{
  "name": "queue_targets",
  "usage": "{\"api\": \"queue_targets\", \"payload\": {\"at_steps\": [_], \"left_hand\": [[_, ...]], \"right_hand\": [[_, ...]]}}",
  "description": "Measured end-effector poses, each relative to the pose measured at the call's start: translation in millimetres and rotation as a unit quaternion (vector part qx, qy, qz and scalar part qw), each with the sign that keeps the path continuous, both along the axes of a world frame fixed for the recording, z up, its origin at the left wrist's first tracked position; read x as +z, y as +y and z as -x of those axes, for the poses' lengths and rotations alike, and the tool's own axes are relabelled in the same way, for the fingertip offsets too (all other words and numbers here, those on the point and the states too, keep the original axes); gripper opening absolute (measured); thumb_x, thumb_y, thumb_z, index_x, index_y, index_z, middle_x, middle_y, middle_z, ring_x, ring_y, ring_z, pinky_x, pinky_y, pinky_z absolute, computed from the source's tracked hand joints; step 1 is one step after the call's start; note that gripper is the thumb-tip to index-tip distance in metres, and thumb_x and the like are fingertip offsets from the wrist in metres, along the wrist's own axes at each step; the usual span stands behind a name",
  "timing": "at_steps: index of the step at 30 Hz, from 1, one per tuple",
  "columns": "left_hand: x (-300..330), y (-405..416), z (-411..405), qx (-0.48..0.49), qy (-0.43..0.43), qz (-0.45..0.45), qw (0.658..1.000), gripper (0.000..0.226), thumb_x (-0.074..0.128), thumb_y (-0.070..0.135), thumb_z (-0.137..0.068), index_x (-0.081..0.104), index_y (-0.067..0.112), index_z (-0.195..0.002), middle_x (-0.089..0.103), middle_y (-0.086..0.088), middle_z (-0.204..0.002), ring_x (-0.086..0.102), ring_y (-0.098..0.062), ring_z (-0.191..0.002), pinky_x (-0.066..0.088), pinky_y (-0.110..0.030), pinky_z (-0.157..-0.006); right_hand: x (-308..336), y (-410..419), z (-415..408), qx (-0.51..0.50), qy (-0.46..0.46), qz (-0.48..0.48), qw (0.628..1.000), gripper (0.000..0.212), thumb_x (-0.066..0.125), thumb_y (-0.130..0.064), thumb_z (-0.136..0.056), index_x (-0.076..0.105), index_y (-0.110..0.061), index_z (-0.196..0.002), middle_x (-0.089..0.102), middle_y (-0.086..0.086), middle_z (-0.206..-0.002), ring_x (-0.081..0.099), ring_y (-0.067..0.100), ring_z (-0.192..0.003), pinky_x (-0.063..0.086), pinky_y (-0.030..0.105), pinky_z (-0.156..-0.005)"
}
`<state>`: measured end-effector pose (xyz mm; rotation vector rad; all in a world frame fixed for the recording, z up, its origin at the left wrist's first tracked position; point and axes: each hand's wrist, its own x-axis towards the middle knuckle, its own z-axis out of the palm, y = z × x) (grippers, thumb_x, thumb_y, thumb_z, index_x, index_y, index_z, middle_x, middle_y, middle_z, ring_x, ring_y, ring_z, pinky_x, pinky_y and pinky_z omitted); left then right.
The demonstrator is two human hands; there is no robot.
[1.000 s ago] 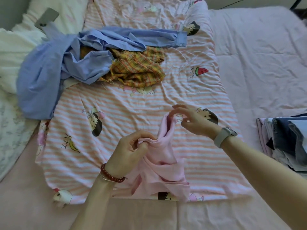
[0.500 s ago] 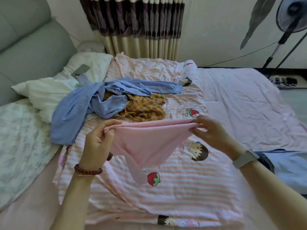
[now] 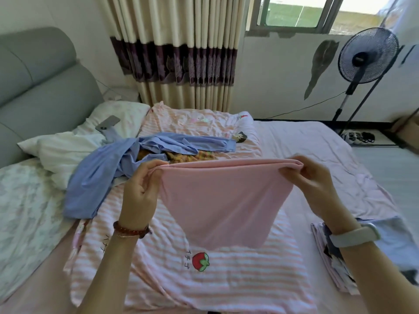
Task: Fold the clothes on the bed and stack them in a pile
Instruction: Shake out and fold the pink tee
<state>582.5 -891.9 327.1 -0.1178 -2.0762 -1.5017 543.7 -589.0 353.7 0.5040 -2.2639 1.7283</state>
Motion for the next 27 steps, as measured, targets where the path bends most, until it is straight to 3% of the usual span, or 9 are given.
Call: {"api": "queue_targets", "payload": {"at_steps": [3, 6, 9, 11, 13, 15, 19, 23, 27], "left_hand": [[1, 6, -9, -0.024, 0.0, -0.017, 1.0, 0.016, 0.045, 0.018, -0.09, 0.058, 0.026, -0.092, 0.066, 0.025, -0.084, 0.058, 0.011, -0.082, 0.041, -0.003, -0.071], [-3, 3, -17, -0.04, -0.02, -0.038, 0.998, 0.019, 0.045, 0.017, -0.091, 0.06, 0.029, -0.089, 0.066, 0.026, -0.084, 0.058, 0.011, -0.08, 0.042, -0.003, -0.071], [-37, 5, 1, -0.054, -0.099, -0.022, 0.993, 0.027, 0.046, 0.01, -0.095, 0.061, 0.03, -0.087, 0.067, 0.015, -0.084, 0.059, 0.009, -0.081, 0.042, -0.003, -0.071], [-67, 9, 23, -0.042, -0.166, 0.002, 0.985, 0.024, 0.045, 0.008, -0.096, 0.062, 0.024, -0.088, 0.065, 0.009, -0.09, 0.058, 0.002, -0.083, 0.042, -0.006, -0.07], [-101, 13, 51, -0.036, -0.231, 0.034, 0.972, 0.019, 0.045, 0.008, -0.096, 0.063, 0.014, -0.096, 0.064, -0.001, -0.095, 0.056, -0.01, -0.088, 0.041, -0.014, -0.068], [-134, 17, 80, -0.025, -0.284, 0.077, 0.955, 0.021, 0.045, 0.008, -0.095, 0.063, 0.006, -0.105, 0.063, -0.009, -0.104, 0.053, -0.016, -0.094, 0.037, -0.018, -0.071], [-195, 24, 141, -0.011, -0.329, 0.16, 0.931, 0.025, 0.045, 0.013, -0.095, 0.064, 0.007, -0.11, 0.064, -0.012, -0.109, 0.055, -0.022, -0.096, 0.036, -0.023, -0.075], [-237, 29, 188, 0.029, -0.339, 0.155, 0.927, 0.026, 0.044, 0.019, -0.096, 0.063, 0.012, -0.112, 0.064, -0.01, -0.11, 0.052, -0.017, -0.09, 0.036, -0.022, -0.074], [-258, 30, 206, 0.035, -0.309, 0.171, 0.935, 0.025, 0.045, 0.017, -0.096, 0.064, 0.01, -0.11, 0.065, -0.01, -0.108, 0.055, -0.02, -0.094, 0.036, -0.021, -0.074]], "right_hand": [[-2, 4, -16, 0.03, -0.055, 0.077, 0.995, 0.022, 0.058, -0.008, -0.077, 0.067, -0.025, -0.066, 0.055, -0.007, -0.063, 0.046, 0.01, -0.064, 0.033, 0.021, -0.055], [-10, 8, -22, 0.067, -0.111, 0.133, 0.983, 0.021, 0.054, -0.006, -0.071, 0.067, -0.021, -0.064, 0.056, -0.011, -0.059, 0.049, 0.002, -0.056, 0.035, 0.012, -0.048], [-41, 16, -13, 0.052, -0.179, 0.081, 0.979, 0.005, 0.058, -0.008, -0.068, 0.059, -0.003, -0.069, 0.044, 0.007, -0.064, 0.04, 0.015, -0.059, 0.027, 0.021, -0.047], [-71, 20, 6, 0.019, -0.215, 0.017, 0.976, 0.022, 0.063, -0.005, -0.074, 0.052, 0.014, -0.077, 0.041, 0.009, -0.066, 0.039, 0.015, -0.056, 0.029, 0.021, -0.045], [-104, 18, 31, -0.013, -0.237, -0.066, 0.969, 0.02, 0.061, 0.002, -0.08, 0.052, 0.019, -0.081, 0.043, 0.009, -0.067, 0.041, 0.011, -0.052, 0.034, 0.018, -0.044], [-134, 12, 58, -0.031, -0.245, -0.16, 0.956, 0.018, 0.059, 0.001, -0.082, 0.053, 0.017, -0.074, 0.043, 0.01, -0.067, 0.04, 0.014, -0.058, 0.03, 0.023, -0.049], [-205, 7, 116, -0.103, -0.233, -0.277, 0.927, 0.035, 0.051, 0.001, -0.081, 0.04, -0.017, -0.053, 0.042, -0.003, -0.058, 0.044, 0.022, -0.068, 0.024, 0.031, -0.056], [-255, 1, 154, -0.152, -0.238, -0.24, 0.929, 0.028, 0.043, 0.004, -0.079, 0.051, -0.015, -0.06, 0.049, 0.0, -0.051, 0.058, 0.02, -0.045, 0.041, 0.031, -0.049], [-281, 0, 163, -0.165, -0.223, -0.157, 0.948, 0.024, 0.044, 0.006, -0.082, 0.064, -0.004, -0.09, 0.057, 0.007, -0.069, 0.061, 0.021, -0.048, 0.054, 0.043, -0.059]]}}
